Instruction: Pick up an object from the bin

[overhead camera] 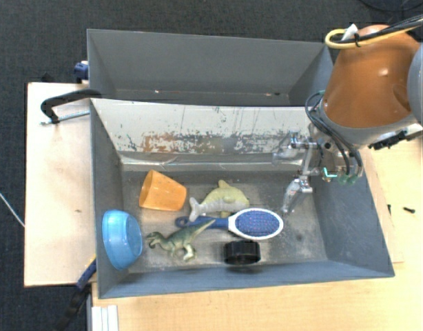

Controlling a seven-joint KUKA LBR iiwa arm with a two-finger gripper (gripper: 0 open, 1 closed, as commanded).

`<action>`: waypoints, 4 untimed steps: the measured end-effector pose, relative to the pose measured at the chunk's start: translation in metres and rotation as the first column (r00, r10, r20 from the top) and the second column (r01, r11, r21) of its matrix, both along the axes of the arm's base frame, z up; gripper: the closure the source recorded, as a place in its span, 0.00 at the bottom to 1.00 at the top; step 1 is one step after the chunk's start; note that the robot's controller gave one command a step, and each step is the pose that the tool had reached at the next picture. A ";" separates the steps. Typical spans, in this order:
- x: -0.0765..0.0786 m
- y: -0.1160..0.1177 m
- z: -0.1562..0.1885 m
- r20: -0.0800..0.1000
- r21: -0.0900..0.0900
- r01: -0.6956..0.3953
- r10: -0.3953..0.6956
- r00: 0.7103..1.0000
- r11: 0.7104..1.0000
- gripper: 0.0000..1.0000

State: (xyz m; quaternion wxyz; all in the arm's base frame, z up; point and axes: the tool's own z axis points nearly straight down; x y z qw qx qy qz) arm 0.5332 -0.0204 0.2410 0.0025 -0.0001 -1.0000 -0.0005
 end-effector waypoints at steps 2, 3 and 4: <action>-0.017 0.041 -0.161 0.010 -0.004 -0.276 0.276 0.961 0.961 0.00; -0.014 0.042 -0.159 0.023 -0.005 -0.275 0.275 0.961 0.961 1.00; -0.040 0.073 -0.062 0.013 -0.003 -0.553 0.553 0.833 0.833 1.00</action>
Offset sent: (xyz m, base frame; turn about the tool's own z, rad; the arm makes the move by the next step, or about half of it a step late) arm -0.0266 0.0255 -0.1153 0.0993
